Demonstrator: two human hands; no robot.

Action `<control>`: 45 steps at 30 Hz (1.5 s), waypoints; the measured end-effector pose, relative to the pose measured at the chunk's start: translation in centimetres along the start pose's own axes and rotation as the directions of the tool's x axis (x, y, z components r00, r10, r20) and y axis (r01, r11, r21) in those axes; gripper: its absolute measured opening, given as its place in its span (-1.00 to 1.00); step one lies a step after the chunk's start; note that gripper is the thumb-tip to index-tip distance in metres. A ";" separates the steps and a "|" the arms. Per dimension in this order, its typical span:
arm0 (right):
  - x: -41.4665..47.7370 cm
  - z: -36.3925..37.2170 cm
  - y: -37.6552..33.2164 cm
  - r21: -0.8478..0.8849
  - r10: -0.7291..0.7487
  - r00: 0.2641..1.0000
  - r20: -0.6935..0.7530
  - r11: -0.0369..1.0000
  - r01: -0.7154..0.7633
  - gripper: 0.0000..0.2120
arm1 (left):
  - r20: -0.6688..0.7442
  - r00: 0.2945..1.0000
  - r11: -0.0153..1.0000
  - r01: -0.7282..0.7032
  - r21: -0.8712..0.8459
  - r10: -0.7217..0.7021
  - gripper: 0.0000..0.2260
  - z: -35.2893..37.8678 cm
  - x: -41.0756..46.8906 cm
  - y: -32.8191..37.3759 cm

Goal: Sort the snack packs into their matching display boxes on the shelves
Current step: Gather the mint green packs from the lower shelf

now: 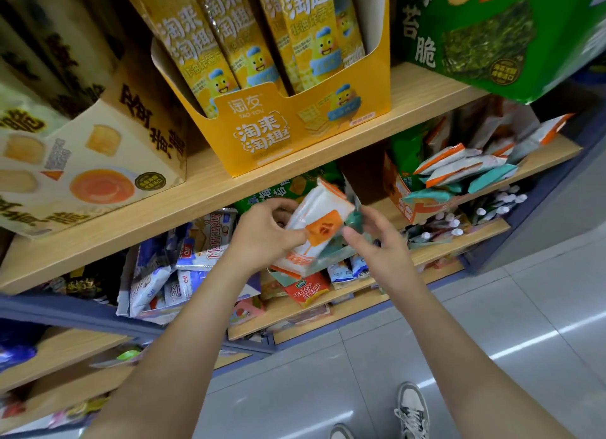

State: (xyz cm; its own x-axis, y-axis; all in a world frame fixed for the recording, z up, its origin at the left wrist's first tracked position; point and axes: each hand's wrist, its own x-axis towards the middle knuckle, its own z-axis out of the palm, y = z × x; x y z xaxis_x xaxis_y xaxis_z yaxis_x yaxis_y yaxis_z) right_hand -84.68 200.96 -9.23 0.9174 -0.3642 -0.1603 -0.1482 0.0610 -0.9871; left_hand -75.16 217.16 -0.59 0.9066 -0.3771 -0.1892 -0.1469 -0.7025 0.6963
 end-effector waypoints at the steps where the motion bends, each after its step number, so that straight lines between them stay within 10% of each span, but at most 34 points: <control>1: -0.5 0.7 -0.6 0.090 -0.008 0.999 0.041 0.996 0.004 -0.52 | 0.018 1.000 0.993 0.018 -0.116 -0.016 -0.67 0.4 -0.3 0.4; 7: -0.8 1.4 -1.1 0.450 0.216 0.976 0.034 0.868 -0.208 -0.60 | 0.187 0.981 0.878 0.127 -0.461 -0.044 -0.79 2.6 -0.5 0.5; 11: -0.6 -1.0 0.3 0.427 0.344 0.938 -0.053 0.856 -0.290 -0.73 | -0.034 0.999 0.997 0.005 0.076 -0.003 -0.73 2.7 2.3 -2.7; 15: -0.9 -2.2 1.2 0.464 0.379 0.922 -0.079 0.832 -0.302 -0.65 | 0.176 0.978 0.863 0.007 0.504 -0.110 -0.46 4.7 4.3 -5.2; 36: -0.4 -1.6 2.3 0.503 0.358 0.933 0.023 0.802 -0.320 -0.71 | -0.029 0.980 0.779 0.173 0.603 -0.195 -0.74 8.1 7.2 -4.3; 45: -0.6 -1.6 2.6 0.487 0.343 0.939 0.001 0.820 -0.300 -0.63 | -0.081 0.996 0.845 0.009 0.534 0.041 -0.67 6.8 5.1 -5.4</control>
State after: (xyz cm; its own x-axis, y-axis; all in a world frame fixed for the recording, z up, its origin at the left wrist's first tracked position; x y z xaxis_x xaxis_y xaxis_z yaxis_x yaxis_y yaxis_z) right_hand -86.18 199.83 -11.76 0.8111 -0.3201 -0.4895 -0.2173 0.6121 -0.7603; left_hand -72.44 214.95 -10.04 0.9290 -0.3553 -0.1036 -0.3275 -0.9196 0.2171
